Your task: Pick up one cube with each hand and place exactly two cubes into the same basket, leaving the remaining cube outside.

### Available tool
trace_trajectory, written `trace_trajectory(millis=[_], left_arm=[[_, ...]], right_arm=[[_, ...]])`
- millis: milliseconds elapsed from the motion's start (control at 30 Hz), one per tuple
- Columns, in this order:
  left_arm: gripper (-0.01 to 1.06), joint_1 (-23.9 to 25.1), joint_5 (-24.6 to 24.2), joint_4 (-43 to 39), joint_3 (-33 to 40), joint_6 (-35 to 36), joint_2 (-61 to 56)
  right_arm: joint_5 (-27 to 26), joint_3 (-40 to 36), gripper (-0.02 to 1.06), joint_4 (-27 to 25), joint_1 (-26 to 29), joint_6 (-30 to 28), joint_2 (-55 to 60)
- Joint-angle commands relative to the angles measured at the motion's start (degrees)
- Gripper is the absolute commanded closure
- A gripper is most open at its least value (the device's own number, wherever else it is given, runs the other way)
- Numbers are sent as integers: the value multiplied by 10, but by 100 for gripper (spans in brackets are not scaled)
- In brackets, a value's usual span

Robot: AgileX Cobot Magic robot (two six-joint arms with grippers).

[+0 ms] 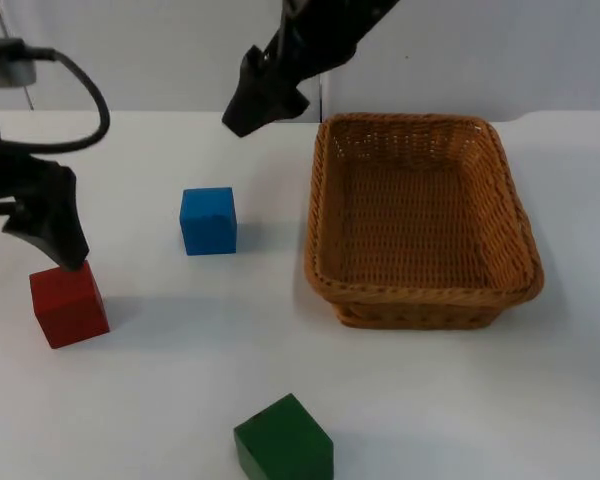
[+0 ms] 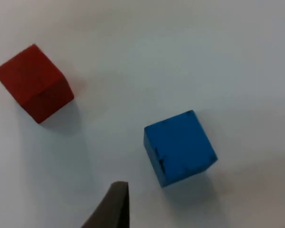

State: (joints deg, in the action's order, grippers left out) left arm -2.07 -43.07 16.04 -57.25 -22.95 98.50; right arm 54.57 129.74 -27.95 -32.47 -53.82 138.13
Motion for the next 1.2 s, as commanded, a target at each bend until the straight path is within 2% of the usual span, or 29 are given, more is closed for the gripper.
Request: trace_trajectory(millis=[0,367,667,800,1167], left_arm=[[11,2,10,13,-9,-8,17],[11,2,44,29,-30,-3,87],[11,2,74,30,-30,43,119],[11,2,81,33,-30,55,133],[11,2,115,37,-30,67,143]], right_arm=[[8,10,1,-8,-11,-30,13],[-52,12,1,-14,-21,-86,57],[-41,77,1,-28,-21,-102,113],[-33,125,1,-52,-21,-102,147],[-52,138,1,-69,-23,-122,196]])
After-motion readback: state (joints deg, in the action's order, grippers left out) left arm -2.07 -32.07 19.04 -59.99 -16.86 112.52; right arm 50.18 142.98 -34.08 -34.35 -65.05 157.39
